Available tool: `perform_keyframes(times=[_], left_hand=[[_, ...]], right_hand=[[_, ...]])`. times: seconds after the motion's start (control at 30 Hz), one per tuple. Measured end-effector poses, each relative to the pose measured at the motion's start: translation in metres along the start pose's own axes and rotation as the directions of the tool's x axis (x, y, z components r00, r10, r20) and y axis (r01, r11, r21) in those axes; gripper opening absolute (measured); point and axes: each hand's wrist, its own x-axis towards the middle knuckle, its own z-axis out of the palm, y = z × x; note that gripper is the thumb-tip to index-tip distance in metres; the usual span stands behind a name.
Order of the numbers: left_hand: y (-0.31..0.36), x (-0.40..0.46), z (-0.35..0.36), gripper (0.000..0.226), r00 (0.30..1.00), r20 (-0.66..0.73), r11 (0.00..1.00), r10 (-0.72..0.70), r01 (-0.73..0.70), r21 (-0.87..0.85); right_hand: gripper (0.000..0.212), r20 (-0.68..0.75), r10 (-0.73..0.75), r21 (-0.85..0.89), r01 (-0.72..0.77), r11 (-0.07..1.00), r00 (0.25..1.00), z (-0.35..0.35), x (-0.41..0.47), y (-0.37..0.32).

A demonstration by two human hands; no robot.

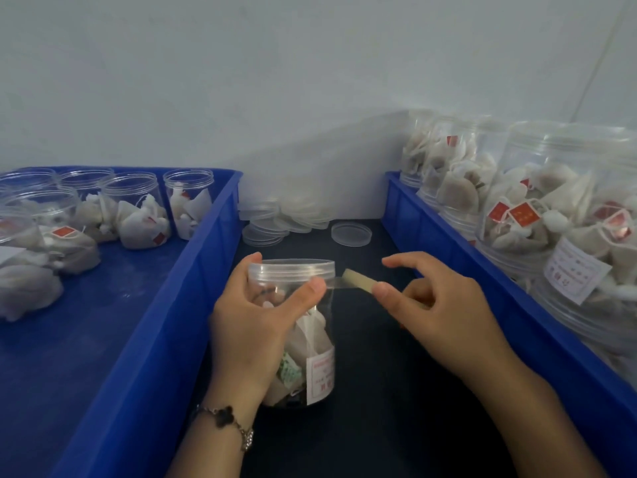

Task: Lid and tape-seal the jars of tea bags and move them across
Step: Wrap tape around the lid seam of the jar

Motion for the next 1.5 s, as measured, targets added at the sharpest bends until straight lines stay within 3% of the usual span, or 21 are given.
perform_keyframes(times=[0.17,0.27,0.4,0.5,0.67,0.8,0.9,1.03,1.17,1.27,1.37,1.43,1.5], left_hand=[[0.004,0.0,-0.003,0.095,0.996,0.061,0.997,0.062,-0.065,0.045],[0.007,-0.002,-0.001,0.094,0.991,0.126,0.999,0.038,-0.036,-0.017],[0.015,-0.006,-0.001,0.066,0.982,0.186,0.992,0.042,-0.019,-0.123],[0.019,-0.007,-0.003,0.06,0.965,0.255,0.979,0.06,-0.007,-0.204],[0.019,-0.01,-0.007,0.097,0.911,0.41,0.944,-0.036,0.165,-0.284],[0.019,-0.011,-0.008,0.098,0.843,0.533,0.836,-0.075,0.344,-0.427],[0.015,-0.011,-0.01,0.084,0.79,0.608,0.766,-0.079,0.438,-0.47],[0.015,-0.011,-0.01,0.07,0.776,0.629,0.812,-0.042,0.393,-0.431],[0.014,-0.008,-0.005,0.088,0.744,0.668,0.879,0.021,0.304,-0.367],[0.007,-0.008,-0.007,0.092,0.71,0.703,0.93,0.044,0.228,-0.289],[0.002,-0.005,-0.004,0.092,0.801,0.598,0.969,0.02,0.131,-0.208],[0.001,0.001,-0.001,0.087,0.909,0.415,0.992,0.031,0.023,-0.126],[0.001,0.002,0.0,0.066,0.965,0.251,0.996,0.078,-0.066,-0.057]], right_hand=[[0.055,-0.065,0.072,-0.141,-0.08,0.987,0.995,-0.002,0.005,0.011],[0.06,-0.061,0.129,-0.027,-0.131,0.991,0.99,0.001,0.008,0.013],[0.055,-0.076,0.147,0.11,-0.138,0.984,0.986,0.001,0.01,0.012],[0.056,-0.083,0.123,0.154,-0.109,0.982,0.989,-0.001,0.01,0.011],[0.053,-0.037,0.041,0.237,-0.031,0.971,0.998,0.0,0.009,0.005],[0.056,0.023,-0.002,0.288,-0.004,0.957,1.0,0.0,0.007,0.001],[0.052,0.07,-0.027,0.249,0.009,0.968,0.997,0.002,0.008,0.001],[0.073,0.178,-0.087,0.253,0.04,0.967,0.98,0.006,0.007,0.001],[0.09,0.326,-0.17,0.398,0.028,0.917,0.93,0.009,0.004,0.002],[0.09,0.391,-0.226,0.538,-0.023,0.842,0.892,0.007,0.001,-0.001],[0.079,0.331,-0.2,0.53,-0.006,0.848,0.922,0.005,0.002,-0.003],[0.058,0.222,-0.147,0.5,0.017,0.866,0.964,0.007,0.003,-0.008],[0.046,0.11,-0.091,0.498,0.024,0.867,0.99,0.012,0.003,-0.011]])
